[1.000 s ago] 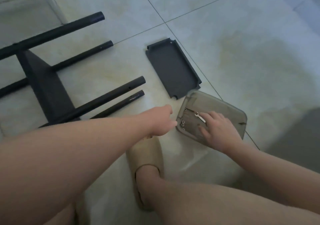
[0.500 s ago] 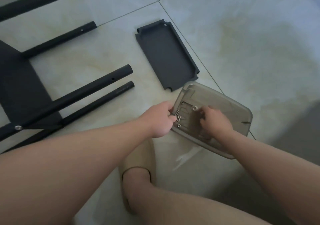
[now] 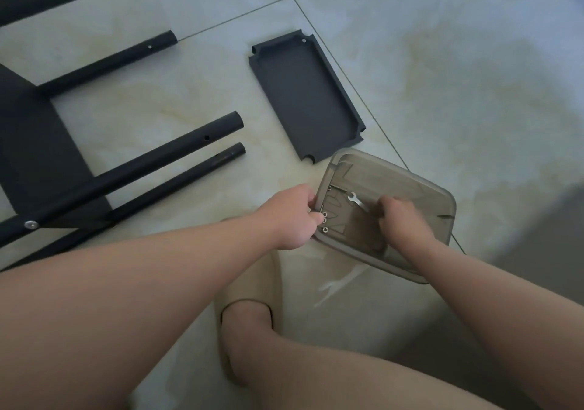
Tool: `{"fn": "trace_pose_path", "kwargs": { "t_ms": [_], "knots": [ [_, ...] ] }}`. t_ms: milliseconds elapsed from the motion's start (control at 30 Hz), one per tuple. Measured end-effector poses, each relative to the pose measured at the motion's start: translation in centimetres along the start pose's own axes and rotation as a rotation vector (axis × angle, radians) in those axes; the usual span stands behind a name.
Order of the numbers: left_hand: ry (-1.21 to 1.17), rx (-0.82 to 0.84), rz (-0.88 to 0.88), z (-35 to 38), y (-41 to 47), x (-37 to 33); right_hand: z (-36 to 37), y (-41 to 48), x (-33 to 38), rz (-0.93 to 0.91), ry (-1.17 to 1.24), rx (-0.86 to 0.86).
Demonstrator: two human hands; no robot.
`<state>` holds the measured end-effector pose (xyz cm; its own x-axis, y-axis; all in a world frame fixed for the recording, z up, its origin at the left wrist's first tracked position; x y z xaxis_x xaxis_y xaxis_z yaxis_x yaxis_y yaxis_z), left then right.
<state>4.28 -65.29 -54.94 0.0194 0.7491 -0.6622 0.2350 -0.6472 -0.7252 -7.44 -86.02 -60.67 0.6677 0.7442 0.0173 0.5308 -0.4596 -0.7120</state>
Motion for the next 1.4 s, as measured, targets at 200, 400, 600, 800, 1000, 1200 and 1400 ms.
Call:
{"fn": "trace_pose_path", "kwargs": {
  "t_ms": [200,400,600,800,1000,1200,1400],
  "knots": [
    [0.013,0.000,0.003,-0.1,-0.1,0.0,0.0,0.2,0.4,-0.036,0.011,0.044],
    [-0.002,0.010,0.016,-0.3,-0.1,0.0,0.8,-1.5,4.2,-0.380,0.027,0.071],
    [0.043,0.015,0.023,-0.3,0.0,-0.1,2.0,-1.7,7.3,-0.583,0.003,0.148],
    [0.048,0.017,0.009,-0.1,0.2,-0.1,2.2,-0.9,8.6,-0.508,-0.110,0.123],
    [0.038,-0.002,-0.011,-0.1,-0.1,-0.2,1.4,-1.5,7.4,-0.421,0.055,0.078],
    [0.045,-0.017,-0.147,-1.9,-2.8,0.3,-2.7,-5.2,6.4,-0.307,0.503,-0.049],
    [-0.596,-0.163,-0.209,-8.4,-7.5,-0.4,-9.4,-10.6,13.6,-0.505,0.786,-0.094]
  ]
}}
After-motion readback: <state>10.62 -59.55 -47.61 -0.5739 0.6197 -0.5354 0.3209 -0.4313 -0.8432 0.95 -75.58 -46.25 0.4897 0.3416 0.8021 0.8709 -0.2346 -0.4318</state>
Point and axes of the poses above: each hand's wrist, its own y-axis towards the middle knuckle, its own z-axis out of the palm, x = y × z, the point moved 4 cm from there along y, towards the middle knuckle, and after that the axes turned 11 degrees about x, right-handed, at the moved point
